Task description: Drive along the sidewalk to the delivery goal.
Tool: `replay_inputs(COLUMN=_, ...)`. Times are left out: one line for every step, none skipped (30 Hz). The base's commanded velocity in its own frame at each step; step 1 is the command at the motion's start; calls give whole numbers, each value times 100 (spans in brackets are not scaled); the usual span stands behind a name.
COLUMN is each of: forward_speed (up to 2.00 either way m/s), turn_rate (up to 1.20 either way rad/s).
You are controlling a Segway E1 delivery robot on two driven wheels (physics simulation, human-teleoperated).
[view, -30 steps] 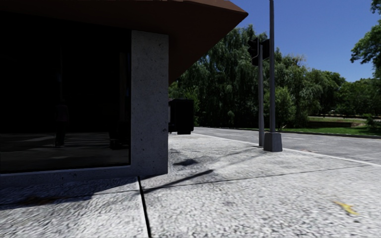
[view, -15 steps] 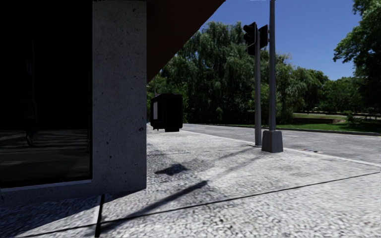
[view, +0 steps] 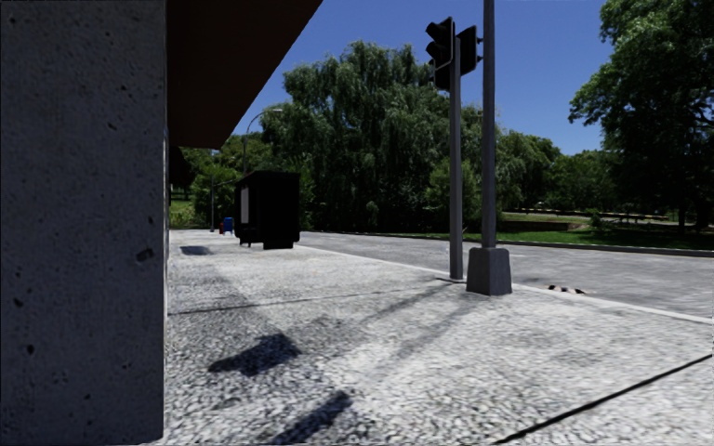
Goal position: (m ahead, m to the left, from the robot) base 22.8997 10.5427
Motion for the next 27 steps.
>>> replay_inputs(forward_speed=157, turn_rate=0)
replay_inputs(forward_speed=157, turn_rate=0)
replay_inputs(forward_speed=157, turn_rate=0)
replay_inputs(forward_speed=157, turn_rate=0)
replay_inputs(forward_speed=157, turn_rate=0)
replay_inputs(forward_speed=157, turn_rate=0)
replay_inputs(forward_speed=156, turn_rate=0)
replay_inputs(forward_speed=156, turn_rate=0)
replay_inputs(forward_speed=156, turn_rate=0)
replay_inputs(forward_speed=156, turn_rate=0)
replay_inputs(forward_speed=200, turn_rate=0)
replay_inputs(forward_speed=200, turn_rate=0)
replay_inputs(forward_speed=200, turn_rate=0)
replay_inputs(forward_speed=200, turn_rate=0)
replay_inputs(forward_speed=200, turn_rate=1)
replay_inputs(forward_speed=200, turn_rate=19)
replay_inputs(forward_speed=200, turn_rate=33)
replay_inputs(forward_speed=200, turn_rate=33)
replay_inputs(forward_speed=200, turn_rate=37)
replay_inputs(forward_speed=200, turn_rate=41)
replay_inputs(forward_speed=200, turn_rate=43)
replay_inputs(forward_speed=200, turn_rate=43)
replay_inputs(forward_speed=200, turn_rate=44)
replay_inputs(forward_speed=200, turn_rate=45)
replay_inputs(forward_speed=200, turn_rate=45)
replay_inputs(forward_speed=200, turn_rate=46)
replay_inputs(forward_speed=200, turn_rate=46)
